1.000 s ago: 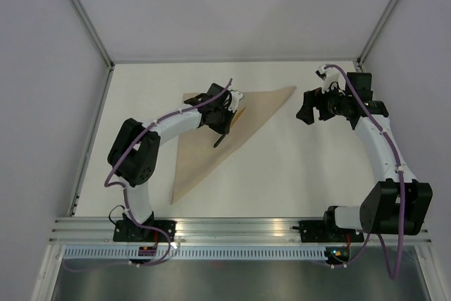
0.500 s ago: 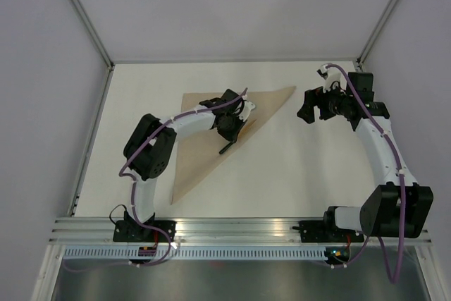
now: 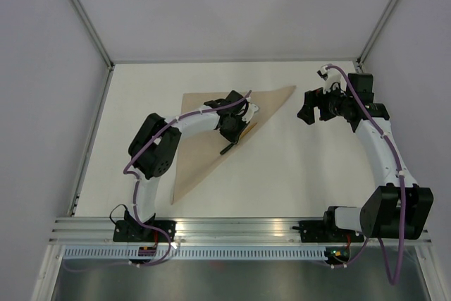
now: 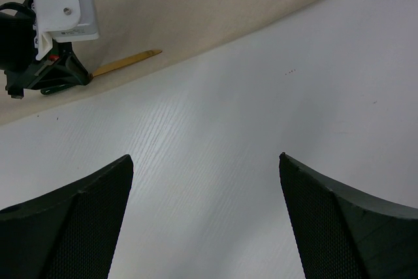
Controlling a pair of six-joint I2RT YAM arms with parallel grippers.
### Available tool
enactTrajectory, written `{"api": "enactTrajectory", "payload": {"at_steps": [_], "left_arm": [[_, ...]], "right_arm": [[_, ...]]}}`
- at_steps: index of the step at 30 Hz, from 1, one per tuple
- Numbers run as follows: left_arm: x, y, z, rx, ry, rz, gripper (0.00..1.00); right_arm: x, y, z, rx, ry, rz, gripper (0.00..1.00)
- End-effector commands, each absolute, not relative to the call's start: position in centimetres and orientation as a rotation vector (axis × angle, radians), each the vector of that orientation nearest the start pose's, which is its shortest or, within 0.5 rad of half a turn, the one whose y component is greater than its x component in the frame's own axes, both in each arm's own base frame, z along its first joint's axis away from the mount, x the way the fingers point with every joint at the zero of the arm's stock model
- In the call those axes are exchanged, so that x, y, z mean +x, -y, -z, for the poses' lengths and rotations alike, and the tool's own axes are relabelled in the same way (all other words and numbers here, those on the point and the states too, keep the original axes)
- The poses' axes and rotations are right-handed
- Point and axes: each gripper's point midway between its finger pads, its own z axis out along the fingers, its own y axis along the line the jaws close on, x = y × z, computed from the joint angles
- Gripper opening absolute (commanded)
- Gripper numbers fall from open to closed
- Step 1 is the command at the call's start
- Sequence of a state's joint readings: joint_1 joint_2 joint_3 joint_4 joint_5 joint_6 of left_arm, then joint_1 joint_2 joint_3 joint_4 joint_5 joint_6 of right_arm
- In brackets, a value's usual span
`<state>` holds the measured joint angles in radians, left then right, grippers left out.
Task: Fold the napkin, place the utensils inside, and roll it up
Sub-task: Place the utensil onto the napkin
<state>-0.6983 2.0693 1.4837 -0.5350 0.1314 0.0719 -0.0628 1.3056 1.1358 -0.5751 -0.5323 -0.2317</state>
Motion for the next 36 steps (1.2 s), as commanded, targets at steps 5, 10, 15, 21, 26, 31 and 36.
{"api": "enactTrajectory", "payload": {"at_steps": [5,10,15,21,26,31,36], "left_arm": [[33.6,30.9,-1.3,1.08,-2.521,0.331,0.02],[33.3,30.8,-1.4,1.076,-2.525,0.321,0.08],[33.2,30.6,-1.6,1.066,-2.525,0.311,0.21],[33.5,30.8,-2.8,1.05,-2.502,0.317,0.41],[33.6,31.0,-4.2,1.028,-2.482,0.328,0.49],[33.7,31.4,-5.4,1.004,-2.465,0.354,0.53],[33.7,31.8,-7.3,0.984,-2.433,0.401,0.56]], "right_arm": [[35.1,-5.7,-20.5,-0.439,-2.165,-0.433,0.97],[35.0,-5.8,-20.5,-0.439,-2.165,-0.437,0.97],[35.0,-5.8,-20.6,-0.436,-2.165,-0.439,0.97],[35.0,-5.9,-20.6,-0.438,-2.165,-0.442,0.97],[35.0,-6.0,-20.7,-0.443,-2.162,-0.452,0.97],[35.1,-6.0,-21.0,-0.442,-2.158,-0.454,0.98],[35.1,-6.1,-21.3,-0.45,-2.151,-0.454,0.97]]}}
